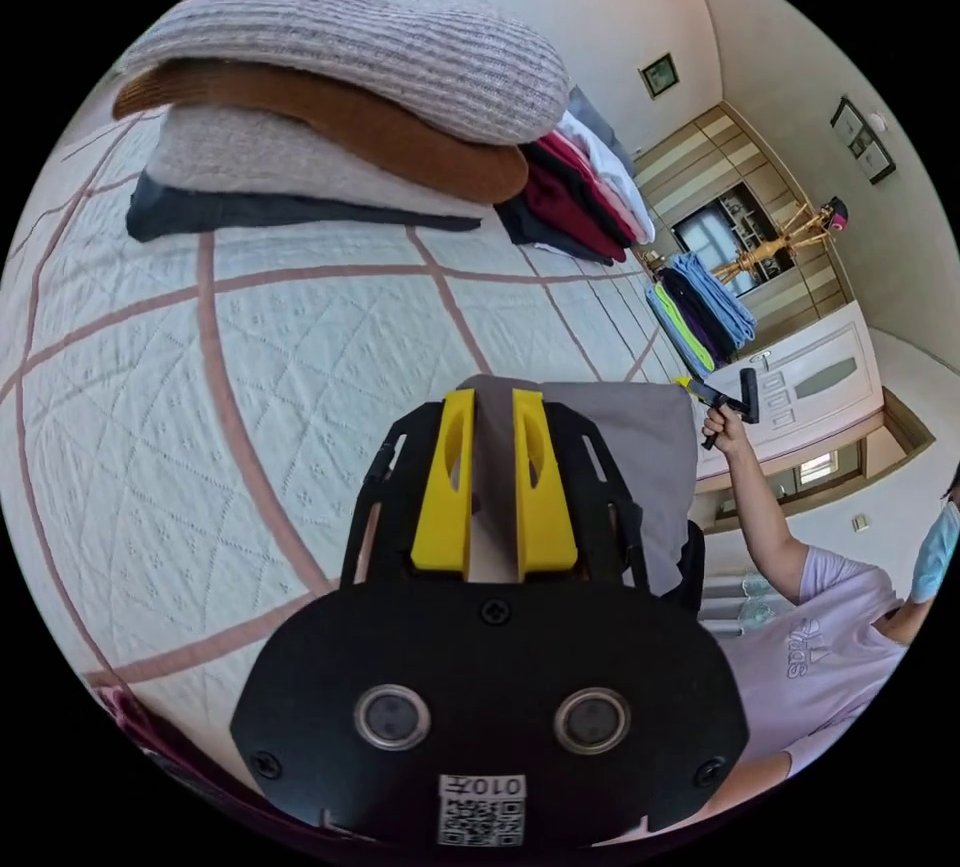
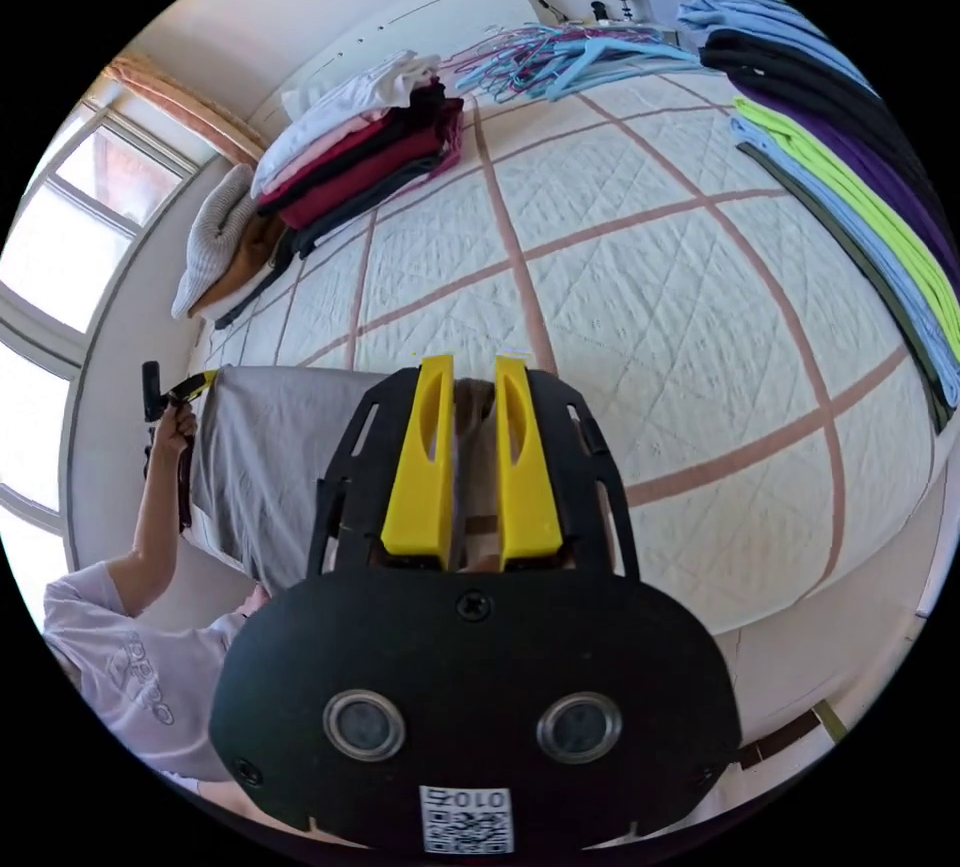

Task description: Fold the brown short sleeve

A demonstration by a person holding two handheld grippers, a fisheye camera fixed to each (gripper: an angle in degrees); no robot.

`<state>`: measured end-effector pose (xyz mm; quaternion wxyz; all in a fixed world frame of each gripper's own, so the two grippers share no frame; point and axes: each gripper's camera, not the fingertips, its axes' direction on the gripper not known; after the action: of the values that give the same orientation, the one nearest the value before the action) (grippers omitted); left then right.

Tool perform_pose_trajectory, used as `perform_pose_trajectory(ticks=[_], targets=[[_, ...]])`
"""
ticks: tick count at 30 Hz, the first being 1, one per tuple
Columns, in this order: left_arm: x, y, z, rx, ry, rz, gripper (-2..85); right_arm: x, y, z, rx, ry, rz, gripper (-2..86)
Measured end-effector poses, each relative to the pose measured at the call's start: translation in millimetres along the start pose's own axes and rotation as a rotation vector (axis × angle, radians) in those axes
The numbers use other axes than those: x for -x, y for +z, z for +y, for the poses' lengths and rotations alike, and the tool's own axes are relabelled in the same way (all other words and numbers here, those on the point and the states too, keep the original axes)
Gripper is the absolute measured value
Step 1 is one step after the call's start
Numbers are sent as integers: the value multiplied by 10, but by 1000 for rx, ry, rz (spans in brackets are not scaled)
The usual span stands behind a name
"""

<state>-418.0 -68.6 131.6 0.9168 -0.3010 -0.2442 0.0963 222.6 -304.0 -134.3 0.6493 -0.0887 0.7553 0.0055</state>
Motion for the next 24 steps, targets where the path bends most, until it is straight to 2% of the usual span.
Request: perform_pose_trajectory(ticks=[2, 6, 8, 10, 14, 18, 21, 22, 24], targets=[[-46, 79, -56, 21, 9, -17, 13, 86, 42, -47, 31, 33, 57, 32], [-116, 67, -63, 10, 24, -48, 3, 22, -139, -29, -25, 100, -70, 26], [-116, 38, -27, -1, 14, -87, 2, -34, -173, -16, -50, 152, 5, 24], [-65, 37, 41, -25, -25, -48, 4, -100, -178, 13, -96, 192, 4, 24], [-111, 58, 140, -30, -48, -8, 13, 126, -85, 41, -87, 134, -41, 32], [-281, -287, 370, -157, -85, -116, 36, 309, -26, 121, -80, 111, -22, 40], [-491, -522, 603, -243, -94, -172, 48, 461, 165, 183, 28, 117, 138, 31], [-656, -557, 675, -227, -34, -150, 52, 546, 125, 268, 2, 156, 272, 29], [-982, -572, 816, -169, 75, -179, 58, 770, -46, 479, -109, 134, 321, 27]])
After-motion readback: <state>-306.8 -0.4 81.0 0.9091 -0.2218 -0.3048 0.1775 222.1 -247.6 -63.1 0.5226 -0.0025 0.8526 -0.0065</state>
